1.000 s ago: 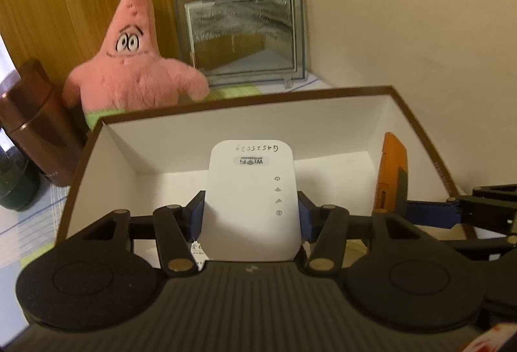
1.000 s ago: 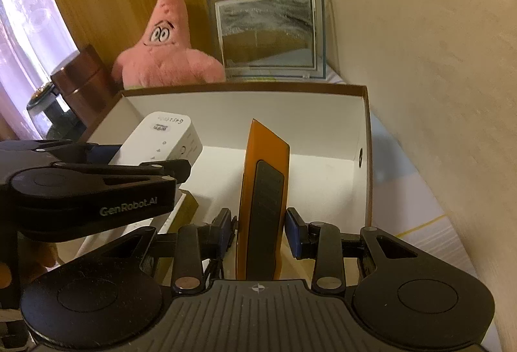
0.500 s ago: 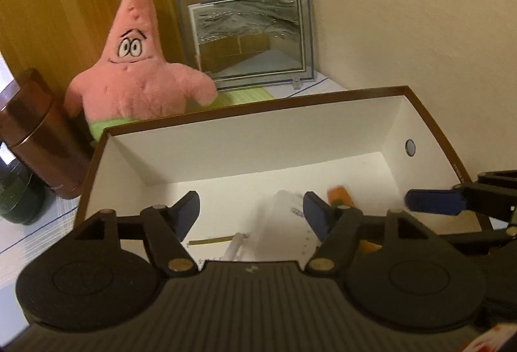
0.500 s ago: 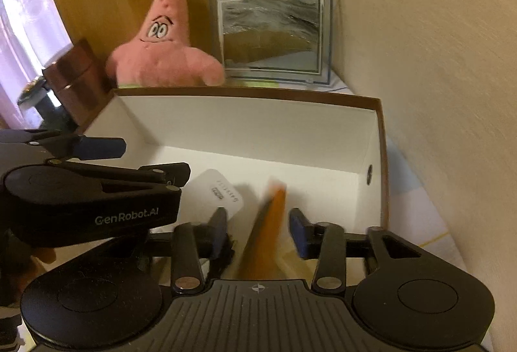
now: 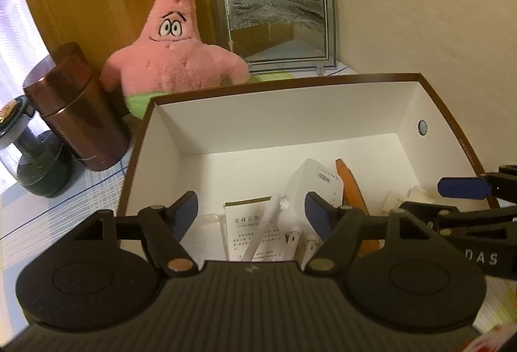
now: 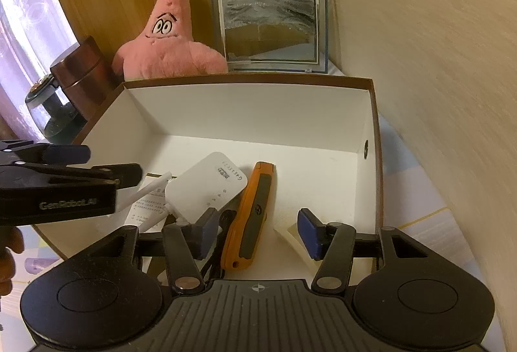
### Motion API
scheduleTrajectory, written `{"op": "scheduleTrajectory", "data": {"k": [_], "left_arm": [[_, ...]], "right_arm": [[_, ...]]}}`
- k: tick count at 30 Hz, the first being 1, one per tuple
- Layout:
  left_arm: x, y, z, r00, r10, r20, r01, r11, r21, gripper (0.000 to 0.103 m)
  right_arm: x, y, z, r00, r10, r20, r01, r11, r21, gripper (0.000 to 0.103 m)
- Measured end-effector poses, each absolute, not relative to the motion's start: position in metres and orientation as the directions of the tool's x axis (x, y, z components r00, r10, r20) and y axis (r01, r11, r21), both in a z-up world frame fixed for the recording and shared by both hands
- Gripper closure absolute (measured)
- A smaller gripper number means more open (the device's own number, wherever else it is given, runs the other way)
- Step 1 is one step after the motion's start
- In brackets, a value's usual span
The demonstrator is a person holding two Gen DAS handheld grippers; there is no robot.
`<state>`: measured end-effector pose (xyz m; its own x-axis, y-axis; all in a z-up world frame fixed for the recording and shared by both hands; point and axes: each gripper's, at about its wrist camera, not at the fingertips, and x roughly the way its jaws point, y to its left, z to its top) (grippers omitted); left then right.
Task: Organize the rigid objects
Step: 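Open both tools to drop the extender and knife in the box, then move both tools out of the box back toward the table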
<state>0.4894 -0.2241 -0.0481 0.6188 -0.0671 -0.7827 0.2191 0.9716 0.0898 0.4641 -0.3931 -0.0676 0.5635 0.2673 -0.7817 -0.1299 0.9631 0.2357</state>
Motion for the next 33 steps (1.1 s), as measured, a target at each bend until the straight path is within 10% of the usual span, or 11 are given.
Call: {"op": "scheduleTrajectory", "data": {"k": [33], "left_arm": [[0.305, -0.163, 0.008, 0.654, -0.067, -0.754, 0.145, 0.989, 0.038, 0.024]], "right_arm": [[0.321, -0.376, -0.008, 0.628, 0.363, -0.688, -0.227, 0.932, 0.284, 0.046]]}}
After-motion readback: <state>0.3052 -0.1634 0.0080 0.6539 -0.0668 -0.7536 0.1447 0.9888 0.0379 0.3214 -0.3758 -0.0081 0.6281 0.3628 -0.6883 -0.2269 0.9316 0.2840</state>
